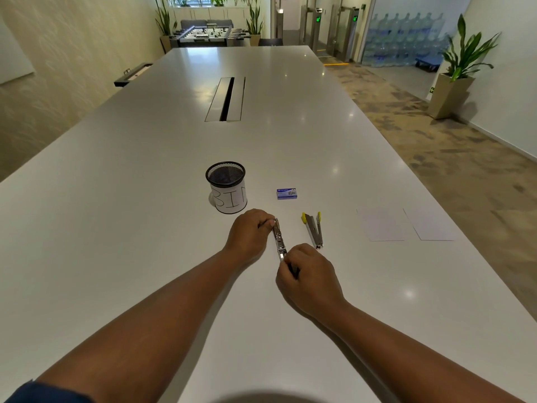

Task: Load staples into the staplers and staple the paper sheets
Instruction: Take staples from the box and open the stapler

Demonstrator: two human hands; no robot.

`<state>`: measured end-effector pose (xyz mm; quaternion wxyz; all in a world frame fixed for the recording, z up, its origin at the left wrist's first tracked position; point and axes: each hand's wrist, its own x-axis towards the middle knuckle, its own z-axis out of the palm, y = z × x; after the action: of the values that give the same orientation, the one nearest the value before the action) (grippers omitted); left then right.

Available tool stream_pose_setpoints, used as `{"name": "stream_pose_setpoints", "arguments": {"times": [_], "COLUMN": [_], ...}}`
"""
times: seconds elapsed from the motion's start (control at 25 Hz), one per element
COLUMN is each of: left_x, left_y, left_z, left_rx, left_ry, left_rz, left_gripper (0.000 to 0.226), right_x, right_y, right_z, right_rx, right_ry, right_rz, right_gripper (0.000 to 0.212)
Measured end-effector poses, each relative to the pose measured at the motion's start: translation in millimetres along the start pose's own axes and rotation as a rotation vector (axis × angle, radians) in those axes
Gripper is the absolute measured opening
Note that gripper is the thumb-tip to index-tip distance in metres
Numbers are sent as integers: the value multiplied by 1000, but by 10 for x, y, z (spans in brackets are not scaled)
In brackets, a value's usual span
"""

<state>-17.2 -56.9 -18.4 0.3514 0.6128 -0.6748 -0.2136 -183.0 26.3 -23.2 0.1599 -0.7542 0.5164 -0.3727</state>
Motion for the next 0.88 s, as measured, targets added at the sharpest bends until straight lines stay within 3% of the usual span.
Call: {"name": "stream_pose_setpoints", "arguments": {"times": [0.12,0.32,0.44,0.6,0.88], "left_x": [17,16,26,27,37], "left_y": [-32,-44,-58,-59,-64], "left_z": [-2,61,61,62,56], "left_rx": [40,82,95,114,101], "left_ry": [-39,-25,-19,-14,-15], "left_rz": [64,77,71,86,94], "left_gripper": [21,24,24,19,23], "right_x": [150,657,881,979,925], "right_y": [-35,-43,-45,-34,-14], "right_z": [-51,-156,-196,-201,-186], "right_rx": [-77,-100,-99,-107,-72], "right_ry": [-125,-498,-651,-692,-641], "right_rz": [33,209,217,187,238], "right_gripper": [8,52,65,68,38]}}
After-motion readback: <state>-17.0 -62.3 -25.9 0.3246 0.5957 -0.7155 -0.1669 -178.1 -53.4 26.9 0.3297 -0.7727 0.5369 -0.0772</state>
